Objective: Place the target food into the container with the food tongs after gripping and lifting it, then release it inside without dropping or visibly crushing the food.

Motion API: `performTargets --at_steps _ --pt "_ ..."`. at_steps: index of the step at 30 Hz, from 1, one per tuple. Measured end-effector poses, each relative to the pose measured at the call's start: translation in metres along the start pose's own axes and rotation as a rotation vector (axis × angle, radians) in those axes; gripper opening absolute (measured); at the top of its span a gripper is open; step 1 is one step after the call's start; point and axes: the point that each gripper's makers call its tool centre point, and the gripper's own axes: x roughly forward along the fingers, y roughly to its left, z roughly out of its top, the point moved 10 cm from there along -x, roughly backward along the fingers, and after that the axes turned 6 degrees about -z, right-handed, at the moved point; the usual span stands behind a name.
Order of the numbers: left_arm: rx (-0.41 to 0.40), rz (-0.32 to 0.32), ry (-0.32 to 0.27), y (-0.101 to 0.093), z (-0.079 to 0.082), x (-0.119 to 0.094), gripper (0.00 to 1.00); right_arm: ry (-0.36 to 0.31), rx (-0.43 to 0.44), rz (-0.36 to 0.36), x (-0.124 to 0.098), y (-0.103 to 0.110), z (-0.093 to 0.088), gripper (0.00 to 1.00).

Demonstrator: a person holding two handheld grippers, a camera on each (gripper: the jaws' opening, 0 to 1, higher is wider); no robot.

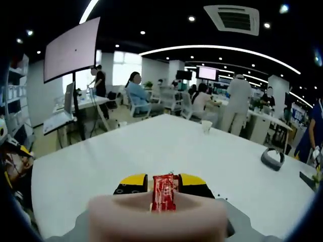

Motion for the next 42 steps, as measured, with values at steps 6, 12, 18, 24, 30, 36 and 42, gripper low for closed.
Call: performTargets --at_steps 6,12,18,24,30,36,42 --pt "0.027 0.043 0.041 0.0 -0.003 -0.005 0.9 0.004 -0.009 0.013 0.013 0.0 0.001 0.23" --pt "0.019 0.075 0.027 -0.001 -0.004 -0.01 0.96 0.009 -0.019 0.033 0.024 0.003 0.003 0.23" --pt "-0.006 0.169 -0.066 0.004 -0.005 -0.012 0.99 0.018 -0.028 0.052 0.036 0.009 0.004 0.23" --pt "0.014 0.147 -0.102 -0.001 -0.003 -0.009 0.96 0.026 -0.031 0.061 0.044 0.012 0.005 0.23" --pt "-0.013 0.137 -0.083 0.0 -0.007 -0.01 0.92 0.037 -0.04 0.072 0.051 0.015 0.006 0.23" --pt "-0.027 0.15 -0.054 0.004 -0.008 -0.015 0.91 0.038 -0.046 0.081 0.058 0.02 0.008 0.23" --pt "-0.037 0.168 -0.052 0.006 -0.007 -0.019 0.92 0.071 -0.032 0.103 0.065 0.023 0.004 0.26"
